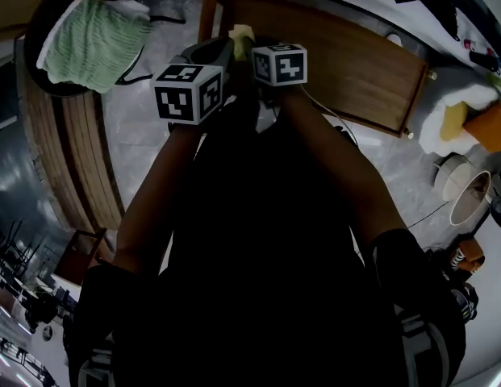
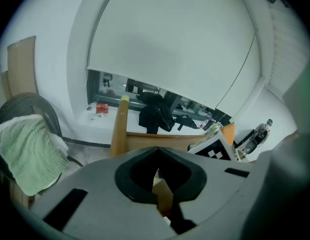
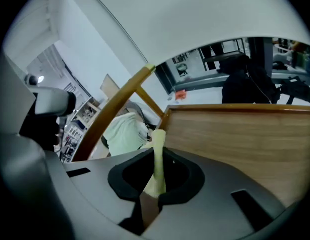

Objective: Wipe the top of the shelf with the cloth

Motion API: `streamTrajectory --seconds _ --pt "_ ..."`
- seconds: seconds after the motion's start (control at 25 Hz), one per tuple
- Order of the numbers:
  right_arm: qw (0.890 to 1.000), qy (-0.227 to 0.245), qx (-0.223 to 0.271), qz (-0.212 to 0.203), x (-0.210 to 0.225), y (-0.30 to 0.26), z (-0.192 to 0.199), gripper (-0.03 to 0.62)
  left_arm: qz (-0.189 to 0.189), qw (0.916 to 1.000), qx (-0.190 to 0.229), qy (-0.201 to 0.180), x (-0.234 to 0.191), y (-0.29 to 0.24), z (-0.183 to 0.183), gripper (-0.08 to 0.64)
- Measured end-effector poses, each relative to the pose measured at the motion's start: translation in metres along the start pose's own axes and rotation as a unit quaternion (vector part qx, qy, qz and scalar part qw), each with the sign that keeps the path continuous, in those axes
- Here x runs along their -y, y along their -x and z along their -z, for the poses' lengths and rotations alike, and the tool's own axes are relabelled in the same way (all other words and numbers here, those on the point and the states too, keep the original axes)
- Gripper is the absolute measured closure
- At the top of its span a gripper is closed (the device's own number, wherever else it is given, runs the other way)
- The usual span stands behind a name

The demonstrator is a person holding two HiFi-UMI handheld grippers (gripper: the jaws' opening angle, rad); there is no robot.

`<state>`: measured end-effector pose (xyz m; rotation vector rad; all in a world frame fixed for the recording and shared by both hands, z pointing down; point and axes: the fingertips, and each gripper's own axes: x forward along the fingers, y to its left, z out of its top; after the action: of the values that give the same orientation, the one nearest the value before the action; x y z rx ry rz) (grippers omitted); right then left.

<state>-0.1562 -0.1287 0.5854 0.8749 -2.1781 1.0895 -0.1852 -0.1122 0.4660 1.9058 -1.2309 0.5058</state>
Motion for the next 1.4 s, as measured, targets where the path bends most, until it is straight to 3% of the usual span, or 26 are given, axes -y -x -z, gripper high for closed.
streamTrajectory --seconds 0.24,0.4,0.52,0.84,1.0,1.2,1.4 --pt "0.999 0.013 -0.041 0.024 -0.005 -0.046 0.025 0.549 0.017 0.9998 -0.004 -0.011 -0.018 0.017 0.006 0.548" --pt "0.998 0.047 -0.038 0.030 -0.009 -0.052 0.024 0.549 0.042 0.9989 -0.019 0.002 -0.013 0.015 0.017 0.548" --pt "0.997 0.054 -0.042 0.035 -0.006 -0.051 0.027 0.549 0.038 0.9986 -0.036 -0.003 -0.009 0.008 0.027 0.548" --pt "0.996 0.047 -0.041 0.067 0.036 -0.012 0.035 0.549 0.016 0.9974 -0.069 -0.016 0.018 -0.021 0.040 0.548" --pt "0.995 0.034 -0.051 0.083 0.068 0.014 0.050 0.549 0.010 0.9948 -0.092 -0.042 0.041 -0.047 0.053 0.548" --pt "0.992 0.042 -0.045 0.114 0.111 0.055 0.059 0.549 0.004 0.9923 -0.119 -0.035 0.070 -0.082 0.079 0.548" --pt "0.990 0.028 -0.038 0.134 0.158 0.096 0.073 0.549 0.004 0.9894 -0.135 -0.055 0.110 -0.116 0.095 0.548"
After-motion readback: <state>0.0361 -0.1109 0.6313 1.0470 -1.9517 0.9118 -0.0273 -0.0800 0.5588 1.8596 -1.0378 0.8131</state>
